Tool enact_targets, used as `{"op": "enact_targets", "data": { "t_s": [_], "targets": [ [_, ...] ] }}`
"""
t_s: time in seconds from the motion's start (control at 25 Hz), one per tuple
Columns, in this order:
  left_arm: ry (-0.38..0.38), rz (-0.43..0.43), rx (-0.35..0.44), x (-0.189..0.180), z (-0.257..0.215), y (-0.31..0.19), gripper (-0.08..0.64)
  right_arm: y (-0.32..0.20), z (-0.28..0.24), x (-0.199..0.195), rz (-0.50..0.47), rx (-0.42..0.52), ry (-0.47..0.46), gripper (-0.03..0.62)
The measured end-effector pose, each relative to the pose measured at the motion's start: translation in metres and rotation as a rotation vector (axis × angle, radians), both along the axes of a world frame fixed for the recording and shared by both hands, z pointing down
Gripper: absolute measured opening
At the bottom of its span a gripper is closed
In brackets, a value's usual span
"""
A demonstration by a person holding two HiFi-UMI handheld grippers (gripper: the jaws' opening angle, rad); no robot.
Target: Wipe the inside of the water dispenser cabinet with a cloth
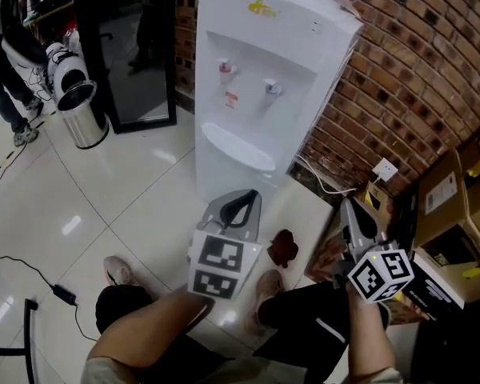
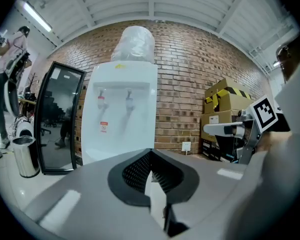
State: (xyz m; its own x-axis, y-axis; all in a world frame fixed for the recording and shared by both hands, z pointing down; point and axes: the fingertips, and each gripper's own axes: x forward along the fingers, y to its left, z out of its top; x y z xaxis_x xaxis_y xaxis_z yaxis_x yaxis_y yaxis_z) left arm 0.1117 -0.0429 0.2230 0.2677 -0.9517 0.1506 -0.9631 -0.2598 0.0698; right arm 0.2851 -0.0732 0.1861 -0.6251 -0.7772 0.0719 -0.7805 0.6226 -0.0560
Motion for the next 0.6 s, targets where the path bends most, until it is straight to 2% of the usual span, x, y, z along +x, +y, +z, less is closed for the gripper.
{"op": "enact_targets", "data": {
  "t_s": [0.2,0.6],
  "targets": [
    [0.028,0.016,-0.031,0.014,0.01,-0.006,0.0,0.0,0.002,0.004,-0.019,-0.024,0.028,0.012],
    [0.019,0.036,0.002,0.033,0.005,-0.007,0.0,-0.001,0.014,0.009,-0.024,-0.071,0.099,0.011]
  ]
}}
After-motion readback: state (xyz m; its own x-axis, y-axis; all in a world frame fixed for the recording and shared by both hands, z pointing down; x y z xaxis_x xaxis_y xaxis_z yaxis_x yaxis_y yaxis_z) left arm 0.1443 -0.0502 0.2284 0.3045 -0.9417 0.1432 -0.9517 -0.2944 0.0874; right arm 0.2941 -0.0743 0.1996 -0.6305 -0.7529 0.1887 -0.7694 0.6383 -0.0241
